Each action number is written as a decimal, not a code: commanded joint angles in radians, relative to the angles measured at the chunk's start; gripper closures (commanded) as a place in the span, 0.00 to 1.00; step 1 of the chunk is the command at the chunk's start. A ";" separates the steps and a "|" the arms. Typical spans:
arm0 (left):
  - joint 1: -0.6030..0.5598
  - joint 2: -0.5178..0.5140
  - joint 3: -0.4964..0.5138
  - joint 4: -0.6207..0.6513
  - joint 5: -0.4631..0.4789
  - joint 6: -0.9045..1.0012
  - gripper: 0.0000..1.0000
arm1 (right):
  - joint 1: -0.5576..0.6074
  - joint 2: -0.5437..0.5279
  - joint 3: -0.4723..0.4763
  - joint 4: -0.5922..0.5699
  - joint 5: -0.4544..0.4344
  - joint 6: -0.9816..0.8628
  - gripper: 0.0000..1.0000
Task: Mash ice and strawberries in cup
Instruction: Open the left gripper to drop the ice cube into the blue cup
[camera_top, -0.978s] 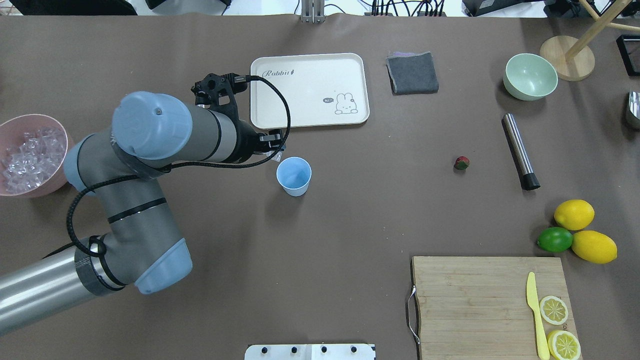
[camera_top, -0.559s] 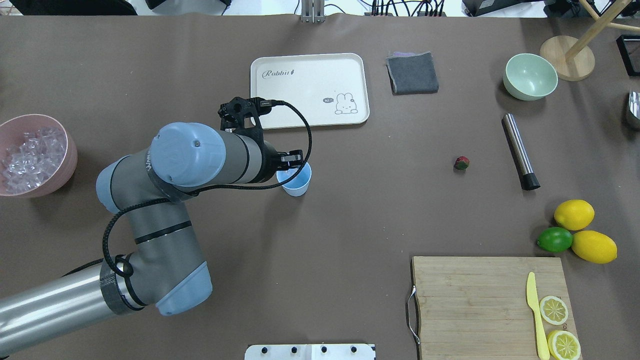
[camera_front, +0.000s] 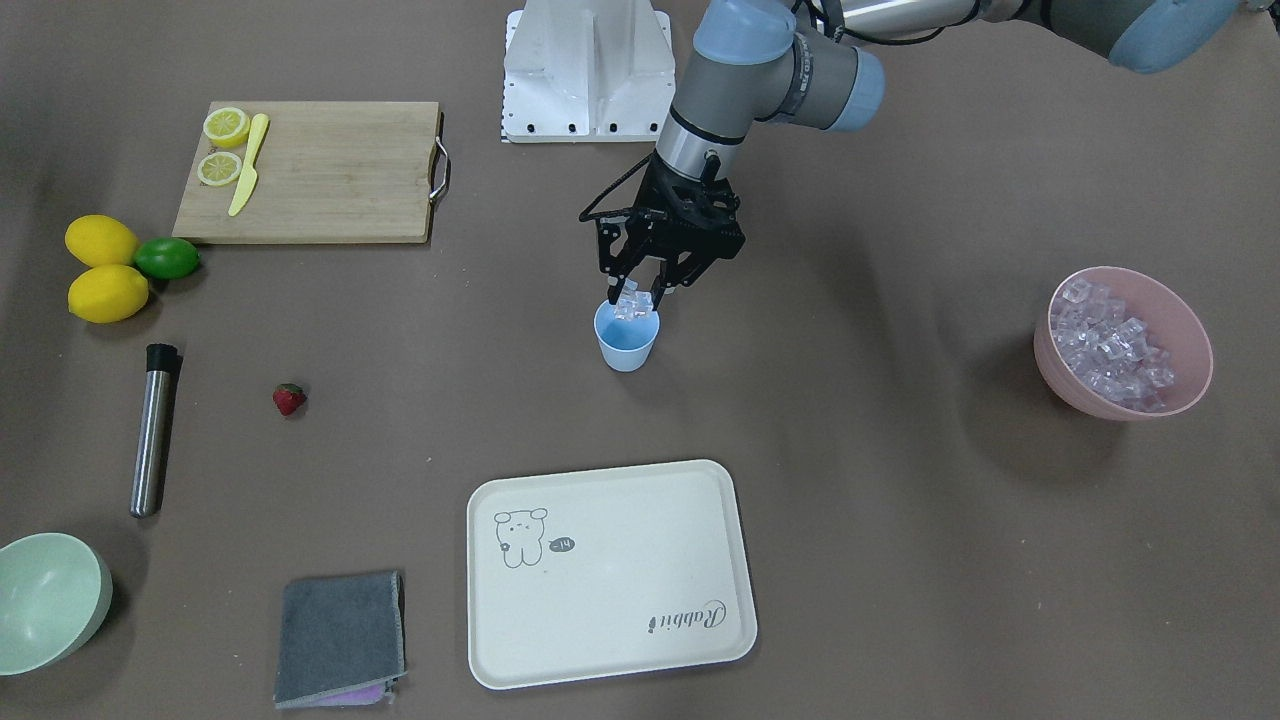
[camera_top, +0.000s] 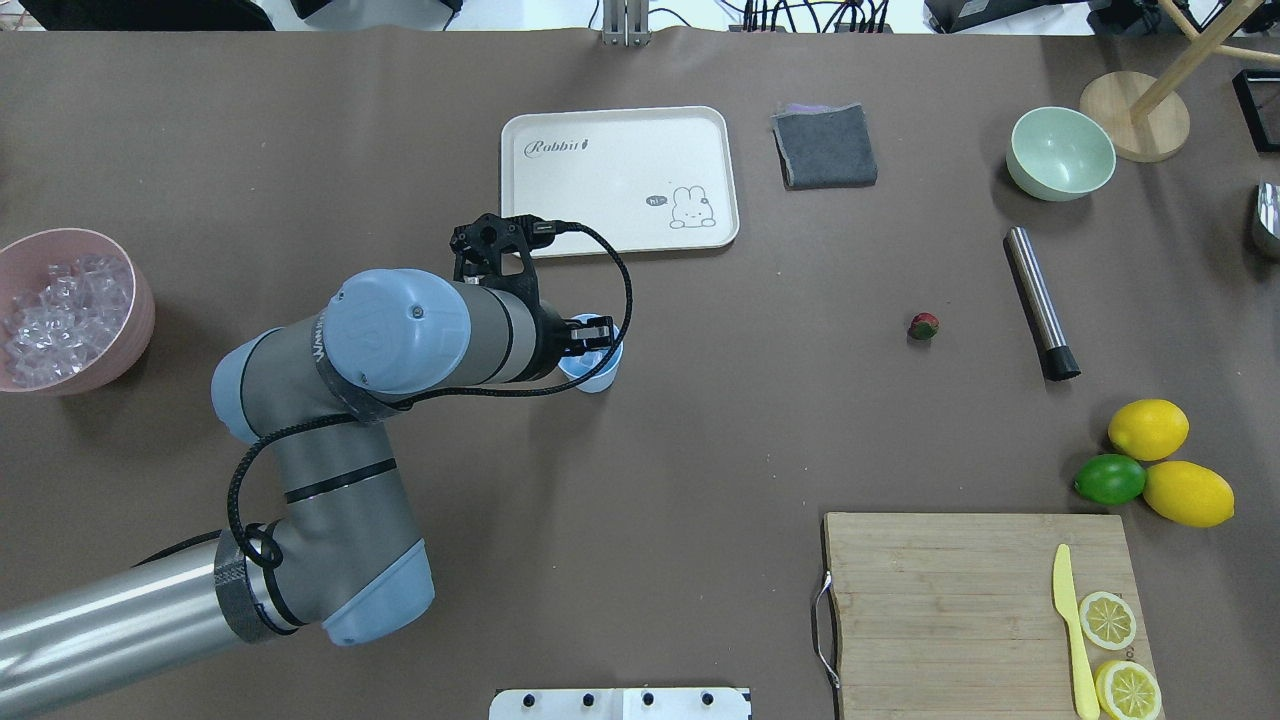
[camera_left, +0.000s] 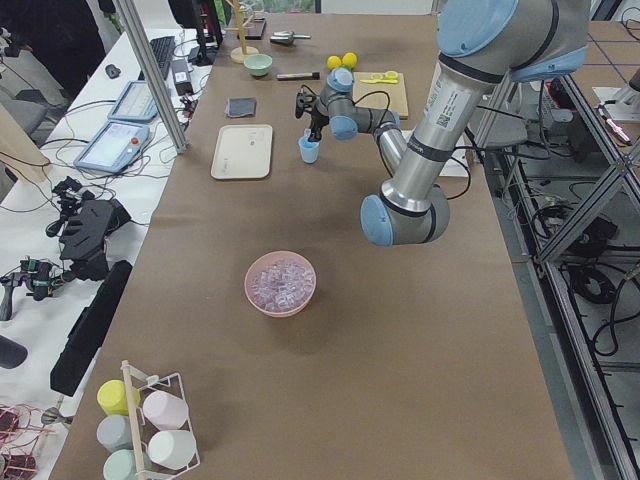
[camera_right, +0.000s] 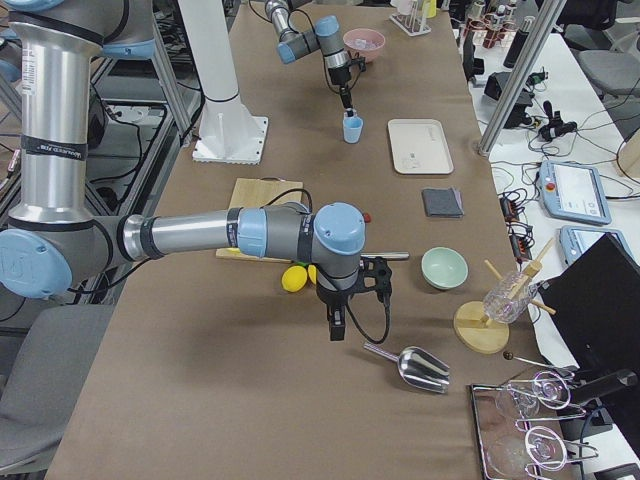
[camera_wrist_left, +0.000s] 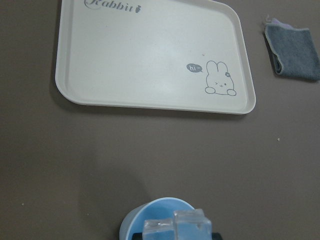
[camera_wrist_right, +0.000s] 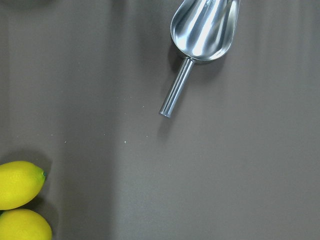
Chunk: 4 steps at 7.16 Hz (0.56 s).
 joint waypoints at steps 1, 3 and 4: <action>0.025 0.000 0.001 0.000 0.046 -0.001 0.03 | 0.000 0.000 0.000 0.000 0.003 0.001 0.00; 0.019 0.001 -0.018 0.000 0.041 0.002 0.03 | 0.000 0.002 0.002 0.000 0.004 -0.001 0.00; -0.013 0.006 -0.036 0.015 0.028 0.011 0.03 | -0.002 0.003 0.003 0.000 0.004 -0.001 0.00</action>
